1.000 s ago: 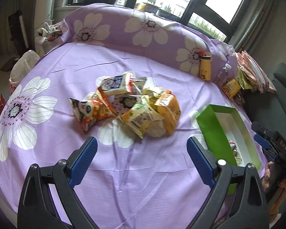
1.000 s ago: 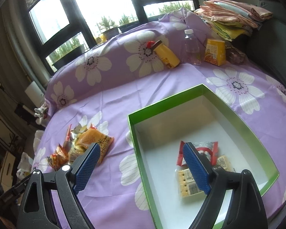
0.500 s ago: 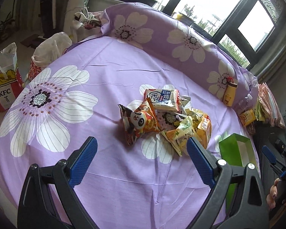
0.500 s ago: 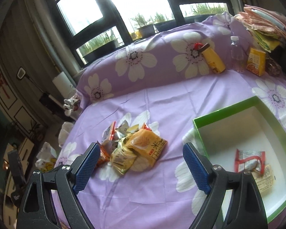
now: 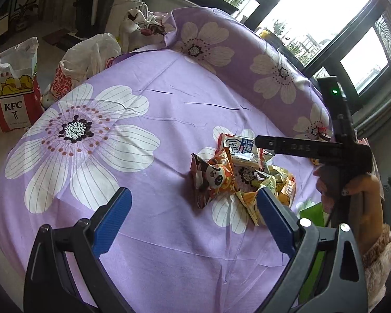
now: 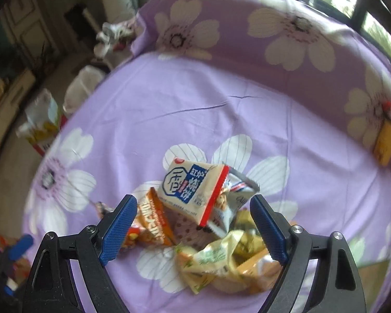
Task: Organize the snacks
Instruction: 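Move the right tool to the snack pile on the bed, then close the right gripper on the white-and-blue biscuit packet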
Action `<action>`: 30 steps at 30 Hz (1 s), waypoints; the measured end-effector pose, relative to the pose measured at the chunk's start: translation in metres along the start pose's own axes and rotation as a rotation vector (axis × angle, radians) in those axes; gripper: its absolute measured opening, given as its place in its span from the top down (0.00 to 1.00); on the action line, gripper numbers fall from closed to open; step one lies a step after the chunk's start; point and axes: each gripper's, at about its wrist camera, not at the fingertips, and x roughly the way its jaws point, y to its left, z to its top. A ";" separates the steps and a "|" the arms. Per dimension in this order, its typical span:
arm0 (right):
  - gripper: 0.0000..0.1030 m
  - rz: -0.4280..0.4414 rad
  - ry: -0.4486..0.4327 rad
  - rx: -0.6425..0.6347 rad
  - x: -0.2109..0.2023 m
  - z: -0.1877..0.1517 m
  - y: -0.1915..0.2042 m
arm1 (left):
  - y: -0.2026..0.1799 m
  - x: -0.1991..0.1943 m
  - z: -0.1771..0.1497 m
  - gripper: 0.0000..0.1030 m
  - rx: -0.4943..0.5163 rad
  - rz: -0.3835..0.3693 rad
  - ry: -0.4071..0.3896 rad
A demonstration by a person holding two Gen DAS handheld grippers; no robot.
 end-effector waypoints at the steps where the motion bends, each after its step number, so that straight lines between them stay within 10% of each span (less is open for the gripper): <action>1: 0.14 -0.028 0.036 -0.075 0.010 0.007 0.008 | 0.002 0.001 0.002 0.06 -0.013 -0.012 0.005; 12: 0.14 -0.089 0.210 -0.664 0.072 0.002 0.053 | 0.007 0.005 0.008 0.05 -0.043 -0.062 0.034; 24: 0.24 0.022 0.249 -0.609 0.090 0.007 0.049 | 0.010 0.014 0.005 0.05 -0.035 -0.035 0.066; 30: 0.28 -0.103 0.222 -0.604 0.082 -0.032 0.059 | 0.008 0.015 0.003 0.05 -0.033 -0.035 0.070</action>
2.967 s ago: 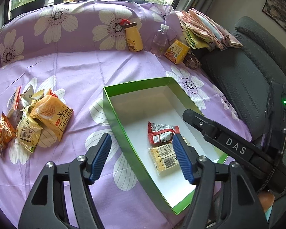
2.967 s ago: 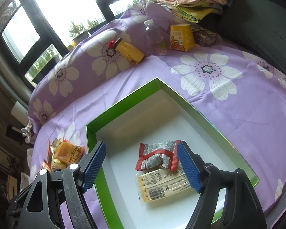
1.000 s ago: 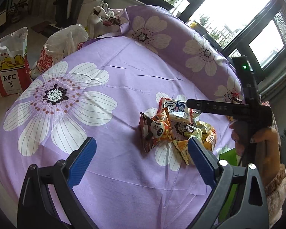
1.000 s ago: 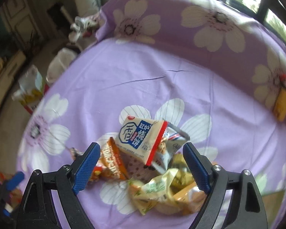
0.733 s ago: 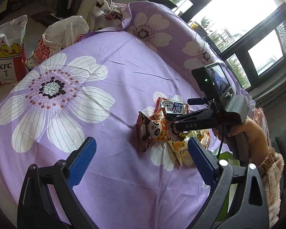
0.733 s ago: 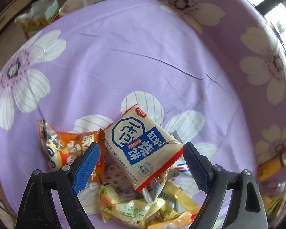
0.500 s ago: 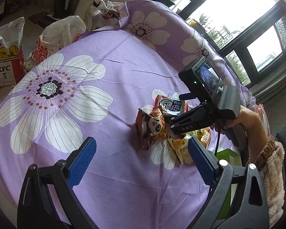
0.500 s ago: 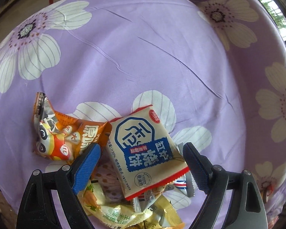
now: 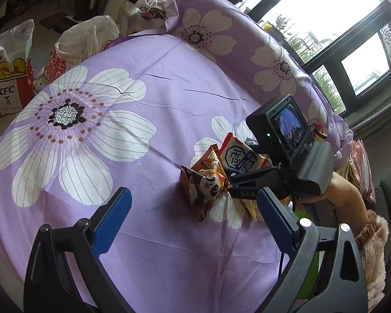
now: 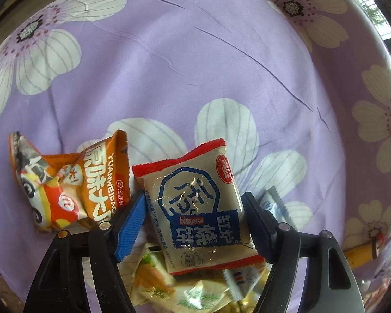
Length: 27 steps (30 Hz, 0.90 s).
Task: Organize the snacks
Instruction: 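Close the right gripper on the white-and-blue biscuit packet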
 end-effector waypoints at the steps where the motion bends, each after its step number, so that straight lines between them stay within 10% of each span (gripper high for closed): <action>1: 0.28 0.006 -0.004 0.027 -0.004 -0.004 0.003 | -0.001 0.000 -0.001 0.05 0.002 0.004 0.000; 9: 0.30 0.115 -0.112 0.444 -0.037 -0.043 -0.015 | -0.005 -0.002 -0.003 0.05 0.022 0.026 -0.011; 17: 0.73 0.315 -0.418 0.714 -0.107 -0.113 -0.024 | -0.014 0.001 -0.010 0.05 0.069 0.072 -0.021; 27: 0.86 0.414 -0.412 0.839 -0.092 -0.159 0.006 | -0.023 0.010 -0.020 0.05 0.102 0.070 0.029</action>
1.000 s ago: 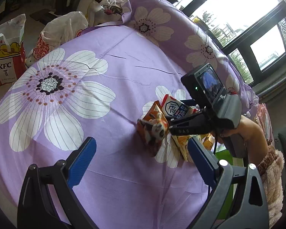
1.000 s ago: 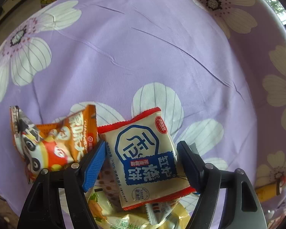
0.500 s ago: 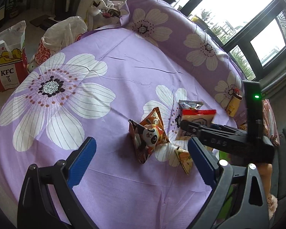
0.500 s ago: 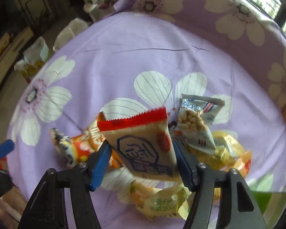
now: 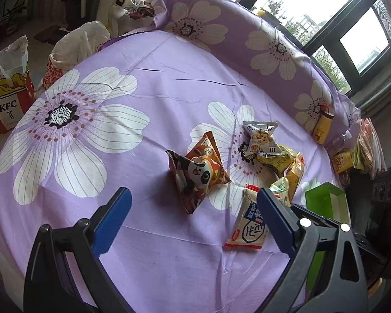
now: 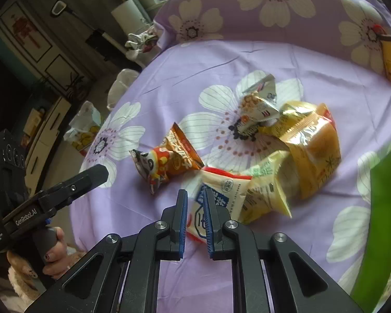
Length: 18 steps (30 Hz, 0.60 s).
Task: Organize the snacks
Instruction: 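Close the right gripper on the white-and-blue biscuit packet, then lift the biscuit packet off the pile with the right gripper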
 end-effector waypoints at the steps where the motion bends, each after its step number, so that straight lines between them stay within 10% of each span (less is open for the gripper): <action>1: 0.86 0.002 -0.010 0.019 -0.002 -0.004 -0.003 | -0.002 0.004 -0.002 0.05 0.008 -0.002 0.014; 5: 0.84 -0.080 -0.044 0.107 -0.003 -0.015 -0.019 | -0.018 0.025 -0.013 0.06 0.061 -0.030 0.095; 9: 0.51 -0.090 -0.083 0.222 0.001 -0.025 -0.037 | -0.037 0.045 -0.026 0.08 0.128 -0.055 0.151; 18: 0.50 -0.069 -0.162 0.206 0.004 -0.034 -0.052 | -0.052 0.077 -0.046 0.18 0.183 -0.058 0.230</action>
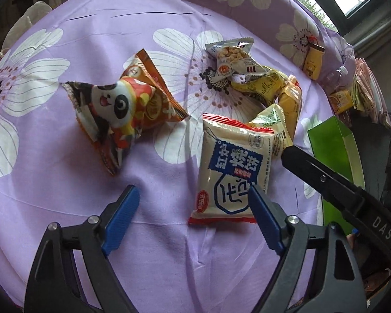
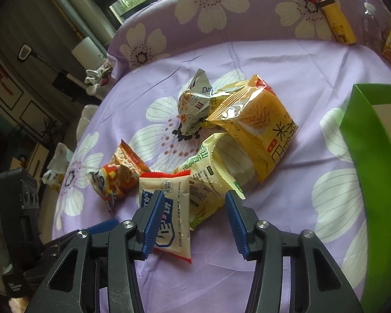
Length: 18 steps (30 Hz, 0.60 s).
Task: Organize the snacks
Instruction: 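Lift the biscuit packet off the pile with the right gripper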
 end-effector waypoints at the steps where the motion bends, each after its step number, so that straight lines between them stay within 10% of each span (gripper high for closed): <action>1: 0.50 0.024 0.000 0.003 0.001 -0.001 -0.001 | -0.003 0.002 -0.001 0.19 0.017 -0.006 -0.001; 18: 0.61 0.101 0.054 -0.020 0.024 -0.017 0.006 | -0.033 0.015 -0.012 0.56 0.161 -0.004 -0.052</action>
